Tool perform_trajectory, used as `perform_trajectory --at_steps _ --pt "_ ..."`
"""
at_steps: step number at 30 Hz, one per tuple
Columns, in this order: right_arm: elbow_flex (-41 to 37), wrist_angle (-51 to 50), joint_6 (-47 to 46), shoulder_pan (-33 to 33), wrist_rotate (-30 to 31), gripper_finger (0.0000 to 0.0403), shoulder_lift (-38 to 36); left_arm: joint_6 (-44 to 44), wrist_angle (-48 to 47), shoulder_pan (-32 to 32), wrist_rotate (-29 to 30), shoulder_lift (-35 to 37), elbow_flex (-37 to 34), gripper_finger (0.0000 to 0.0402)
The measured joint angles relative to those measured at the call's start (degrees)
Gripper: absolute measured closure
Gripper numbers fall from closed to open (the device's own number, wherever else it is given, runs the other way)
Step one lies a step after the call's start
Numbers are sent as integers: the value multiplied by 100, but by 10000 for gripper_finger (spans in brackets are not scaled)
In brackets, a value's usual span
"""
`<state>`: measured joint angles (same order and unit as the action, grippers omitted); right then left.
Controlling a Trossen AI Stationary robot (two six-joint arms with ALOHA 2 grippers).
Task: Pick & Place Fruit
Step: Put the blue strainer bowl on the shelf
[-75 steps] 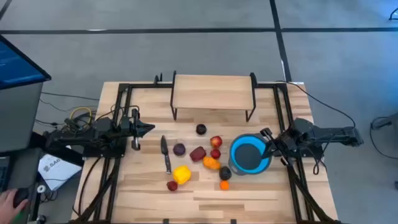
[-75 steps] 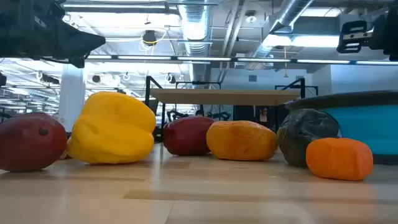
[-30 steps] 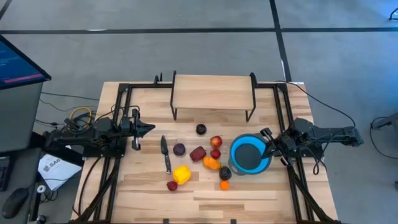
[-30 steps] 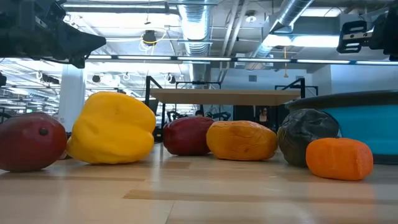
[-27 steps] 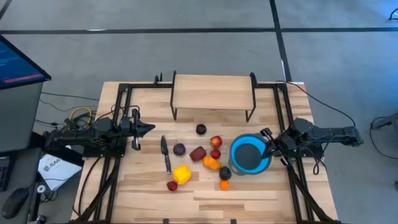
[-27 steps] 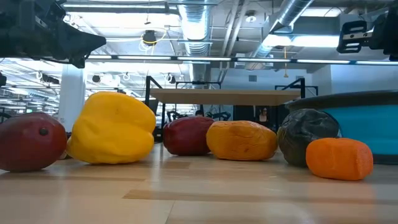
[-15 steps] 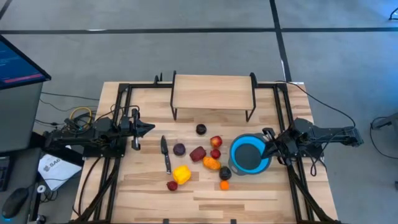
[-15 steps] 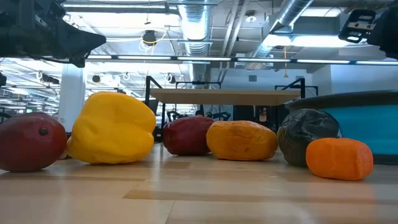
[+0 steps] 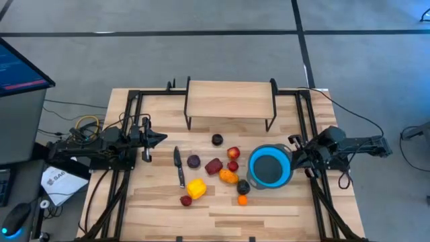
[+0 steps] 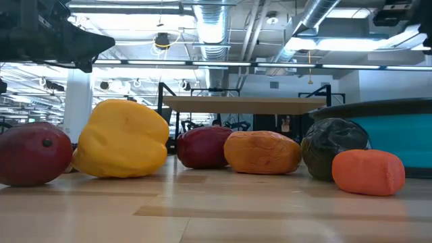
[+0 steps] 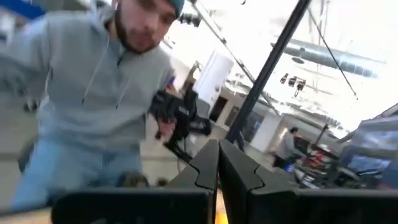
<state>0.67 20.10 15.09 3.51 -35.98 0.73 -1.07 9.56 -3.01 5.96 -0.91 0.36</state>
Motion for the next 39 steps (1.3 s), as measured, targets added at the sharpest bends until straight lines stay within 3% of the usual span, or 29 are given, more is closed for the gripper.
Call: perform_trajectory --at_steps 2,6,13,20,30,33,39 --pt "0 211 -820 73 2 397 0 5 11 0 0 0 0 400" --pt "2 892 -1332 177 334 397 0 3 46 0 0 0 0 400" --pt "7 1975 -1536 647 1666 397 324 3 54 0 0 0 0 400" --pt "7 2459 -2159 1130 3739 397 1847 5 92 0 0 0 0 400" --pt "90 4235 -3083 1332 3949 397 3327 -13 98 0 0 0 0 400" --pt "532 3280 -3617 1172 4381 397 3595 -15 98 -2 2 0 0 400" --pt "2302 -1051 -4522 637 4645 397 4566 -17 111 -2 177 0 0 400"
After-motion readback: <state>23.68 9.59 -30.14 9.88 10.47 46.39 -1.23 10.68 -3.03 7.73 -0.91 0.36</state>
